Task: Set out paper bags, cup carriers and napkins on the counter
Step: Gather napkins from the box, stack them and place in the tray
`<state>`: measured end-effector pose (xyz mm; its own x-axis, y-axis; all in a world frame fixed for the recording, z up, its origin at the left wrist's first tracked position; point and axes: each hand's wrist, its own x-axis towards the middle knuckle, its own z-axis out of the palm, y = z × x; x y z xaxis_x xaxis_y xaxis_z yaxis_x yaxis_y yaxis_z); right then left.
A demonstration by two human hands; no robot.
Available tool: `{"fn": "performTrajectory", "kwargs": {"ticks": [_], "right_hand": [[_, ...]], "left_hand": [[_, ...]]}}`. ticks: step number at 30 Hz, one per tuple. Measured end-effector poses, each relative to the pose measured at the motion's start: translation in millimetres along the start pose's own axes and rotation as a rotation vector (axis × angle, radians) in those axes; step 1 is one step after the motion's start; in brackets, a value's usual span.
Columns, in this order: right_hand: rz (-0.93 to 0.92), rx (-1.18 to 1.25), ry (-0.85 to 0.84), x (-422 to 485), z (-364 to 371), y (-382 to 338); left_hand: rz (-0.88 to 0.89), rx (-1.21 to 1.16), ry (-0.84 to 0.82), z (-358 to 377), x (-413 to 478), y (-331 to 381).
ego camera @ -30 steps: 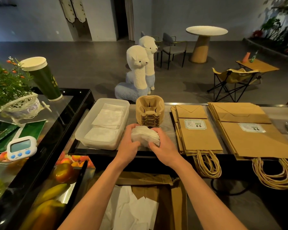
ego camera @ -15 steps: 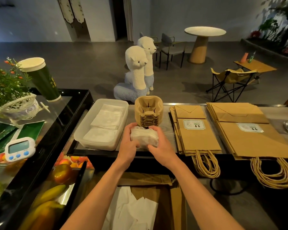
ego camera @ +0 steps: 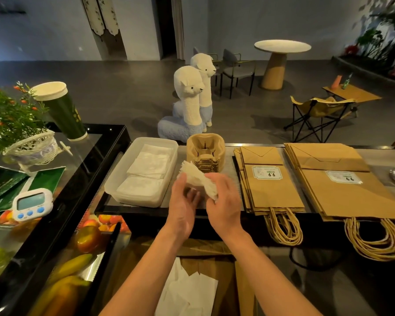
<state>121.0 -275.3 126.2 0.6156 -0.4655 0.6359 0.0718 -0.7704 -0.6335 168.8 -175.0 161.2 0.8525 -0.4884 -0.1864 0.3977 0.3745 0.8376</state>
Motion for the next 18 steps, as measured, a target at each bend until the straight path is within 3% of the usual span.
{"fn": "performTrajectory", "kwargs": {"ticks": [4, 9, 12, 14, 18], "right_hand": [[-0.108, -0.002, -0.143, -17, 4, -4], [-0.016, 0.249, -0.450, -20, -14, -12], [0.234, 0.402, -0.299, -14, -21, -24], [0.294, 0.296, -0.203, -8, -21, -26], [0.305, 0.152, -0.291, 1, -19, -21]], "left_hand": [[-0.218, -0.252, 0.000, 2, -11, 12], [-0.257, -0.277, 0.099, -14, -8, 13], [-0.270, -0.249, 0.090, -20, -10, 12], [-0.284, -0.249, 0.039, -18, -13, 12], [-0.312, -0.262, -0.019, -15, -15, 13]]}}
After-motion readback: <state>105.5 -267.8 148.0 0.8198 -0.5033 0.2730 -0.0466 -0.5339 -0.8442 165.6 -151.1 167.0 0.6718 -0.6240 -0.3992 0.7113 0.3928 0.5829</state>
